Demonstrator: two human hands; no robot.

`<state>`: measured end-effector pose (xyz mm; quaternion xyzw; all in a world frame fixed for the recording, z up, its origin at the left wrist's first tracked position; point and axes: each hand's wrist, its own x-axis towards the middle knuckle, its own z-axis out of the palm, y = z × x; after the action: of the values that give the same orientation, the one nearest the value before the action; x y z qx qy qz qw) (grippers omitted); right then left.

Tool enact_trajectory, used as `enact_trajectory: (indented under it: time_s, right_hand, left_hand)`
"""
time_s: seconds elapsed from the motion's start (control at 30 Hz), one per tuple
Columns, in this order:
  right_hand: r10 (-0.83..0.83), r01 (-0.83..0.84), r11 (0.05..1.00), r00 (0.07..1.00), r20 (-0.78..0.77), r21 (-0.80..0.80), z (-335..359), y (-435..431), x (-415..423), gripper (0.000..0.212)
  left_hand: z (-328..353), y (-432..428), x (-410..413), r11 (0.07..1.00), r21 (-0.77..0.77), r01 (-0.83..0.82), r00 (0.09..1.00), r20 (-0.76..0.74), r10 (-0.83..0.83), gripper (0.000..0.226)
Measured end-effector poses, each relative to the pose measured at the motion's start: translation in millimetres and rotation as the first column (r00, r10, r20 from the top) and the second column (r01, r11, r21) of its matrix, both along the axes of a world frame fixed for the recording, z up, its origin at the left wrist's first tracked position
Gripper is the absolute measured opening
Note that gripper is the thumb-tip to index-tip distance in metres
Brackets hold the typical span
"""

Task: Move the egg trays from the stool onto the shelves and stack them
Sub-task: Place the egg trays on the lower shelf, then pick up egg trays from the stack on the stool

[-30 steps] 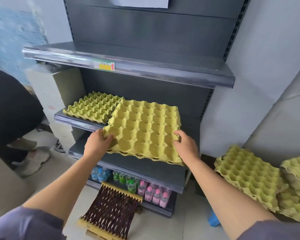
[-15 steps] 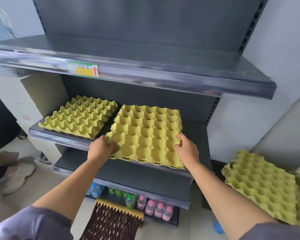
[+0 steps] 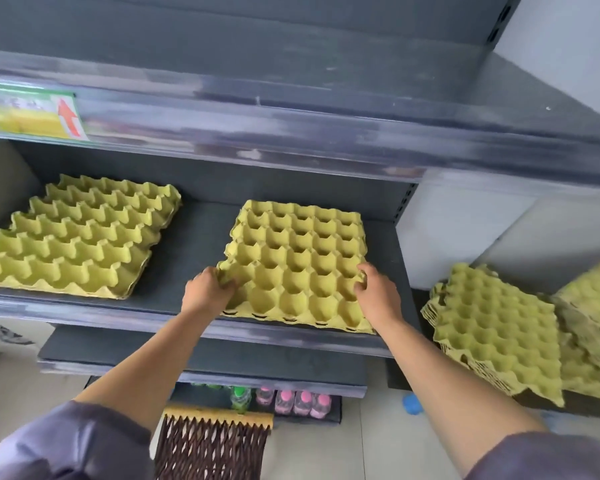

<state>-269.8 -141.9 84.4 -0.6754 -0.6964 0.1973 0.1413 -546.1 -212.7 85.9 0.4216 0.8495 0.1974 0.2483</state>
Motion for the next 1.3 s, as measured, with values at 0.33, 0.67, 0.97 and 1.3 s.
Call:
enact_trajectory:
  time_s: [0.33,0.67,0.97,1.3]
  right_hand:
    - [-0.006,0.007,1.0,0.994,0.105,-0.007,2.2,18.8,-9.7,0.04]
    - [0.108,-0.125,0.992,0.931,0.348,0.028,44.4,-18.8,8.0,0.045]
    - [0.016,-0.099,0.982,0.897,0.442,0.164,71.6,-47.0,130.9,0.04]
    - [-0.009,-0.099,0.974,0.879,0.477,0.202,80.0,-77.1,332.9,0.033]
  left_hand:
    - [-11.9,12.8,-5.6,0.999,0.043,-0.013,0.998,0.068,0.01,0.058]
    - [47.1,11.3,44.9,0.91,0.081,0.406,0.859,-0.374,-0.35,0.046]
    - [82.0,24.2,171.6,0.697,-0.026,0.716,0.56,-0.575,-0.597,0.03]
    - [78.8,20.3,376.3,0.522,0.066,0.851,0.447,-0.613,-0.652,0.026]
